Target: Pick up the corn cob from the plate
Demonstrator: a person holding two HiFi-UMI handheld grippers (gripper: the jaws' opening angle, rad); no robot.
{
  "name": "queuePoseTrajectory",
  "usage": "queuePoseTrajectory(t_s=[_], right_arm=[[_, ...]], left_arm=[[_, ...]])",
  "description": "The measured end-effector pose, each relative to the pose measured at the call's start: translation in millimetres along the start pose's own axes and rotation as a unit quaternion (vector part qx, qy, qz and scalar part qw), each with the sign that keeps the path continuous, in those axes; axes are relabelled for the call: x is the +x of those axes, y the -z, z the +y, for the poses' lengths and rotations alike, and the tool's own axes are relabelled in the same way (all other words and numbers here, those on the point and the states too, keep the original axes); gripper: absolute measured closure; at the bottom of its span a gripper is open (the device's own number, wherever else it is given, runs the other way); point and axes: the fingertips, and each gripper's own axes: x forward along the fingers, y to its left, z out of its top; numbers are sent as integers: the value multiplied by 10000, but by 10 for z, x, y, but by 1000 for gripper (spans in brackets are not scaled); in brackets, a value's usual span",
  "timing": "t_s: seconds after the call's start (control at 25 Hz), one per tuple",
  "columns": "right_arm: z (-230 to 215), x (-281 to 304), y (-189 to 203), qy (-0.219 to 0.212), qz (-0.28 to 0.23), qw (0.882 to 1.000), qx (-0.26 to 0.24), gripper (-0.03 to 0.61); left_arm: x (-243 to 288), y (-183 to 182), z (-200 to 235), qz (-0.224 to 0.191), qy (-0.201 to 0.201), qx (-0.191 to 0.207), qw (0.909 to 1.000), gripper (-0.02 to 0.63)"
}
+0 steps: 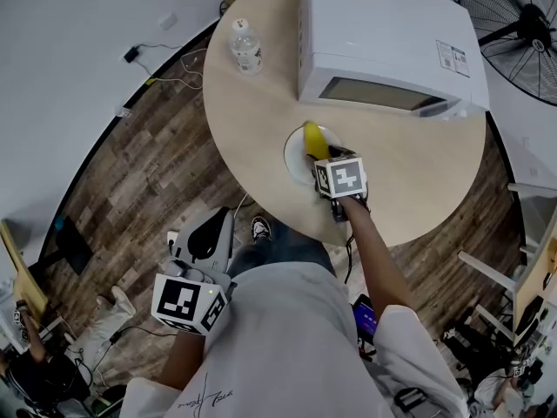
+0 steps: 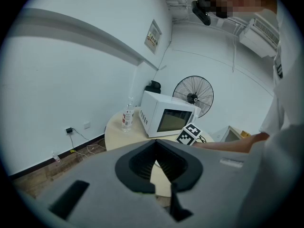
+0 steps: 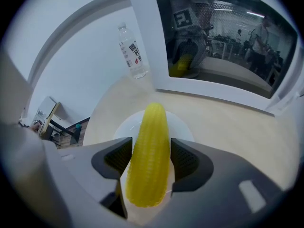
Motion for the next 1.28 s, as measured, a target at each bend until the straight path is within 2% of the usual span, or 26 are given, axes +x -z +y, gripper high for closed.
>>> queuePoseTrajectory(t_s=[0.68,1.04,1.28], right_arm=[[-1,156,-7,114,259,9996,-79,293],[-29,196,-28,547,407,9973,-278,302],[-32,198,-37,575,398,9971,-287,304]], left_arm=[[26,34,44,88,-12,-37,10000,617],[7,59,25,90,8,-39,10000,617],[-27,50,25,26,-13,-52,10000,617]])
